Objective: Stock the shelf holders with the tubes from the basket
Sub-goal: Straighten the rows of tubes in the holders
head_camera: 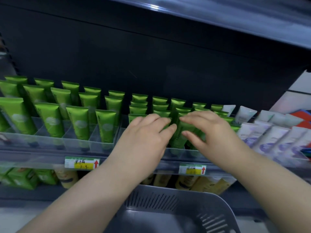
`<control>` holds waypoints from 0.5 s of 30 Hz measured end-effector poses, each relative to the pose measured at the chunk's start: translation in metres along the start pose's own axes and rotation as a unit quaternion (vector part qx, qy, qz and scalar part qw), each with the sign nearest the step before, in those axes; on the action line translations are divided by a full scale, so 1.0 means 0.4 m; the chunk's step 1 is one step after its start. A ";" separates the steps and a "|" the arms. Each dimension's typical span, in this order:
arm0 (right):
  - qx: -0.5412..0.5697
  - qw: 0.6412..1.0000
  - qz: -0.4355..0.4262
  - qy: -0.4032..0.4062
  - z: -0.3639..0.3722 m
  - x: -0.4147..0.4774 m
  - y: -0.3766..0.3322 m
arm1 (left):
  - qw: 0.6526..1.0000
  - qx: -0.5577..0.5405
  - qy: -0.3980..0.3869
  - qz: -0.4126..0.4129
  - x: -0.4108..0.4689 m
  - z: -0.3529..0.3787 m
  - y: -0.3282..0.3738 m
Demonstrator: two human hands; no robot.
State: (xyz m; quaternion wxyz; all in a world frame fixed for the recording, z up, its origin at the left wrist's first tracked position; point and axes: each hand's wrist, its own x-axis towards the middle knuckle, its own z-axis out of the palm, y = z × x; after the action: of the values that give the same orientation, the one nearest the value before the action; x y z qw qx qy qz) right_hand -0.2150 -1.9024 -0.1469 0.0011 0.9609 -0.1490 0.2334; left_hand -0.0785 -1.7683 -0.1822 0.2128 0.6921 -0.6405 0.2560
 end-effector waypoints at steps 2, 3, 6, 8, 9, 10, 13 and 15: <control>-0.007 1.000 0.014 -0.002 -0.014 -0.051 0.024 | 1.000 0.003 -0.008 0.008 -0.003 0.007 0.023; -0.009 1.000 0.021 -0.003 -0.022 -0.075 0.036 | 1.000 0.006 -0.015 0.010 -0.006 0.011 0.036; -0.008 0.999 0.051 -0.005 -0.049 -0.138 0.066 | 0.999 0.013 -0.038 0.000 -0.017 0.025 0.087; 0.005 0.997 0.076 0.000 -0.069 -0.171 0.085 | 0.999 0.001 -0.048 -0.011 -0.029 0.037 0.130; 0.016 0.996 0.093 0.002 -0.074 -0.186 0.092 | 0.999 -0.006 -0.052 -0.014 -0.035 0.044 0.151; 0.028 0.993 0.110 0.008 -0.077 -0.202 0.097 | 0.998 -0.012 -0.058 -0.017 -0.041 0.052 0.172; 0.057 0.985 0.158 0.029 -0.064 -0.249 0.110 | 0.996 -0.028 -0.071 -0.035 -0.048 0.069 0.226; 0.043 0.986 0.161 -0.005 -0.058 -0.269 0.114 | 0.995 -0.031 -0.076 -0.049 -0.041 0.071 0.253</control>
State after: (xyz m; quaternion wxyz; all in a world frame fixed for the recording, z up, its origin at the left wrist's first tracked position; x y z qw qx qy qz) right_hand -0.3294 -1.9136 -0.1777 -0.0780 0.9249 -0.2913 0.2318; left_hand -0.1778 -1.7821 -0.2180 0.1970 0.7334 -0.6276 0.1717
